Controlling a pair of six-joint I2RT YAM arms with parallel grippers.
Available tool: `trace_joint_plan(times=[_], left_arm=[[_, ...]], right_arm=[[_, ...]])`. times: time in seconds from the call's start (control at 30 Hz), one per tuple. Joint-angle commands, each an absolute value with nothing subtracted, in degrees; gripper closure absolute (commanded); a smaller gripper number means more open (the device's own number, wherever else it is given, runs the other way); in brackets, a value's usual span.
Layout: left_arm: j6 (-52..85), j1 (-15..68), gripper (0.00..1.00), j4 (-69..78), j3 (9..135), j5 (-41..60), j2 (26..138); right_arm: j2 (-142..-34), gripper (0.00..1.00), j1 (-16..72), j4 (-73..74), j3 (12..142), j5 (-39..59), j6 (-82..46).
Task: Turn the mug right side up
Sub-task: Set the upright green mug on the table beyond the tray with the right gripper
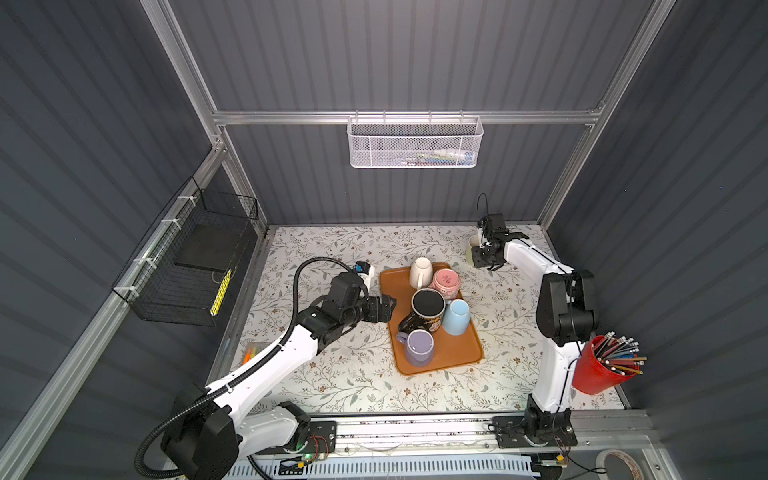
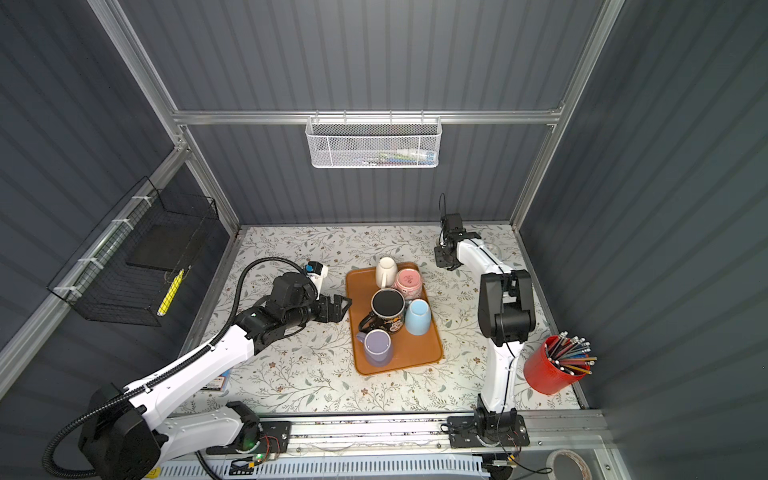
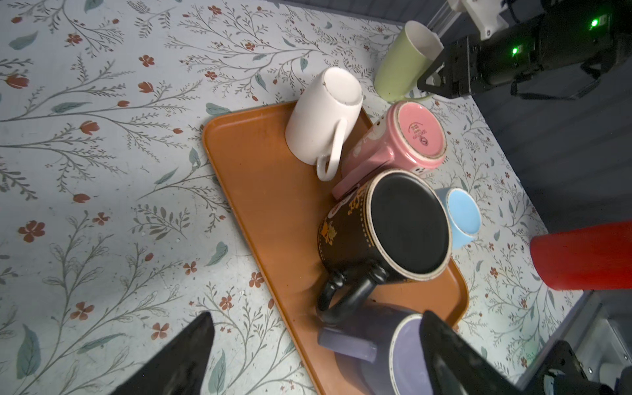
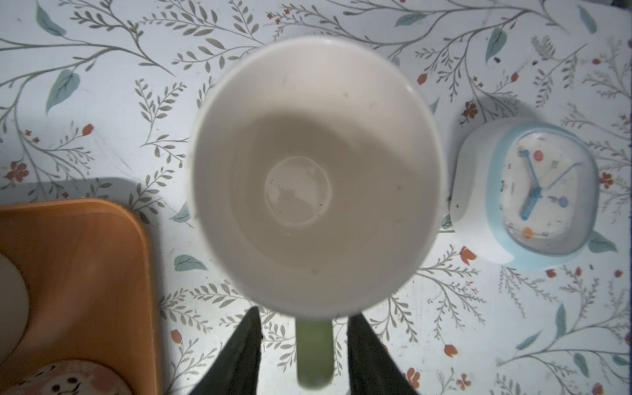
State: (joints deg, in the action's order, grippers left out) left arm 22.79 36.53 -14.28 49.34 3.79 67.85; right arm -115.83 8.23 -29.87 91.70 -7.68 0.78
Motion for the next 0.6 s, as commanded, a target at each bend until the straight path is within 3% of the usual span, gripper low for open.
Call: trace_joint_plan(times=[0.0, 0.23, 0.37, 0.5, 0.57], left_arm=[[20.8, 36.1, 0.11, -20.8, 53.4, 7.4, 66.2], [15.7, 36.1, 0.17, -33.5, 60.2, 10.9, 66.6], [12.5, 36.1, 0.18, -40.3, 64.4, 12.2, 67.7], [9.3, 36.2, 0.29, -44.4, 67.6, 9.9, 68.9], [7.3, 36.2, 0.29, -46.7, 69.4, 10.6, 70.6]], right_arm=[[-112.3, 0.5, 8.1, -28.0, 89.9, -6.4, -0.4], [-103.2, 0.4, 8.2, -24.3, 82.2, -5.3, -6.1], [-93.1, 0.35, 8.7, -15.6, 71.6, -2.8, -12.1], [-81.0, 0.32, 9.0, -6.5, 59.3, 0.8, -18.2], [-74.9, 0.32, 9.3, -2.5, 53.0, 2.4, -22.0]])
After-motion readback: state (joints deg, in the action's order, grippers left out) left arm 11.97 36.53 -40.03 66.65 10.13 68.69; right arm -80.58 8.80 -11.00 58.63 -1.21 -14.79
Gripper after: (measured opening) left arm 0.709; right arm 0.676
